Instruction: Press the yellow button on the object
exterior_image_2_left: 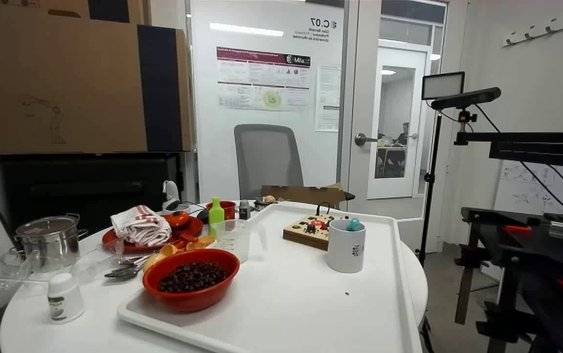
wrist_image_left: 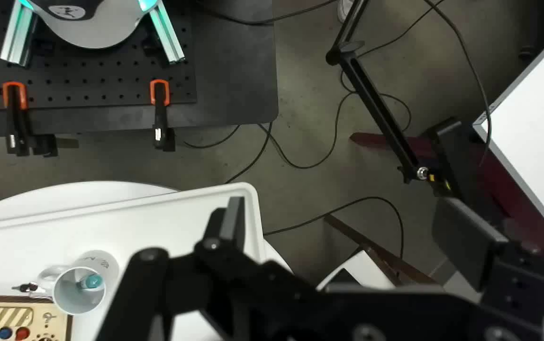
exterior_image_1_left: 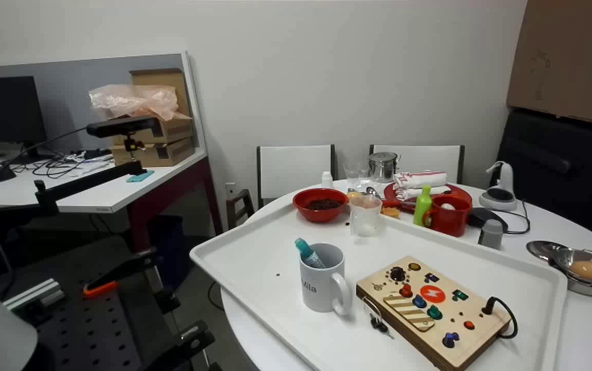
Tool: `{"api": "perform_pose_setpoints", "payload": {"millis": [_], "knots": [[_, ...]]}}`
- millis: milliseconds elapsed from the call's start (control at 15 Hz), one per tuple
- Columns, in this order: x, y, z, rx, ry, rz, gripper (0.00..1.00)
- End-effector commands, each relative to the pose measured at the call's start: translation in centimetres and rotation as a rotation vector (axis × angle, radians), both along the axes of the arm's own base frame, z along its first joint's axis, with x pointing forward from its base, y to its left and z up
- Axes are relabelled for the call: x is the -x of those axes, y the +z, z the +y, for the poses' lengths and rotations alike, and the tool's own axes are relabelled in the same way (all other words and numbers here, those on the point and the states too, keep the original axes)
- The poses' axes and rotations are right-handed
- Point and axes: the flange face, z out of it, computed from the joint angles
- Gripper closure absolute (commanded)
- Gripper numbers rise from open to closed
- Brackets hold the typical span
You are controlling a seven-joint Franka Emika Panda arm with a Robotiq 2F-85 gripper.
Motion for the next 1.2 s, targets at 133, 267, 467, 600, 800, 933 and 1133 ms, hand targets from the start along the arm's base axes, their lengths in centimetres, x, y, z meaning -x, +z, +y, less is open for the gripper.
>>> {"api": "perform_pose_setpoints", "payload": {"millis": [133,267,467,600,800,933,1133], "knots": [[-1.7,-1.2,-0.7,0.004,-0.024,0.02,0.0],[-4.1,-2.7,-1.7,0.009,-0.116,0.049,0.0],[-3.8,-2.9,-2.4,0.019,-0.15,0.066,0.0],[-5.2,-3.9,-2.9,0.025,-0.195,0.105,0.0],[-5.1,-4.4,-2.5,0.069,-0.092,0.049,0.0],[-6.1,-5.6,-3.7,0.095,-0.069,0.051,0.0],[-8.1,-8.9,-7.2,0.151,-0.072,0.135,0.0]]}}
